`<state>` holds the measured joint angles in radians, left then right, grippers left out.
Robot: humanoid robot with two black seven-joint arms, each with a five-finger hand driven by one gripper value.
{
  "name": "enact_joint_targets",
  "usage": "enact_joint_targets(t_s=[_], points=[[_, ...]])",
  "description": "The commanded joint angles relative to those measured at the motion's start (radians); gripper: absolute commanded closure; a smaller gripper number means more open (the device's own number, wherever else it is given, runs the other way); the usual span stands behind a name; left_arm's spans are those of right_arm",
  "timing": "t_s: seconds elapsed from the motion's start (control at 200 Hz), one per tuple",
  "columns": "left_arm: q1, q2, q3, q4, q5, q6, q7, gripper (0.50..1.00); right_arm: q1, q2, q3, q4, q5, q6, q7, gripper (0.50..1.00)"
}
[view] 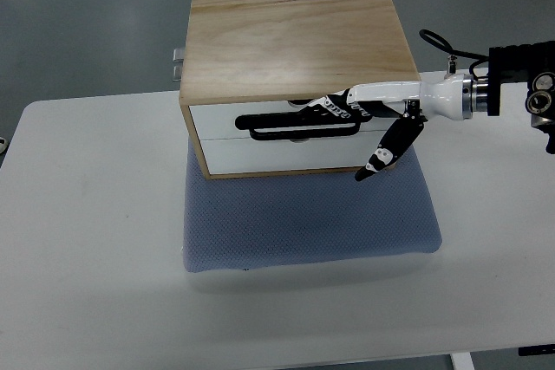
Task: Open wood drawer with right hand
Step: 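Pull the upper white drawer toward the robot with the right hand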
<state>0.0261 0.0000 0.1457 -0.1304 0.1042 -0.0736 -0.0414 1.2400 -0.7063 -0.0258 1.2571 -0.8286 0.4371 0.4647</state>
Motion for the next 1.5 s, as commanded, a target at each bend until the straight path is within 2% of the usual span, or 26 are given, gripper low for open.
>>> enact_joint_targets(t_s=[0.0,0.125,0.296,0.546,0.697,0.962,1.494], points=[[0.000,0.000,0.000,0.000,0.000,0.000,0.000,0.500,-0.011,0.014,0.001,-0.019,-0.003,-0.004,0.000,0.550],[0.000,0.000,0.000,0.000,0.000,0.000,0.000,0.500,-0.027,0.022,0.000,-0.028,-0.004,-0.038,0.000,0.550],[0.000,0.000,0.000,0.000,0.000,0.000,0.000,0.500,-0.030,0.022,-0.002,-0.028,-0.003,-0.041,0.000,0.548],[0.000,0.000,0.000,0.000,0.000,0.000,0.000,0.500,-0.037,0.022,0.000,-0.018,-0.009,-0.023,0.000,0.548],[0.000,0.000,0.000,0.000,0.000,0.000,0.000,0.500,-0.034,0.021,0.000,0.001,-0.009,0.015,0.002,0.548],[0.000,0.000,0.000,0.000,0.000,0.000,0.000,0.500,-0.031,0.004,0.000,0.071,-0.009,0.051,0.002,0.548],[0.000,0.000,0.000,0.000,0.000,0.000,0.000,0.500,-0.030,-0.053,0.000,0.232,-0.007,0.057,0.002,0.548]])
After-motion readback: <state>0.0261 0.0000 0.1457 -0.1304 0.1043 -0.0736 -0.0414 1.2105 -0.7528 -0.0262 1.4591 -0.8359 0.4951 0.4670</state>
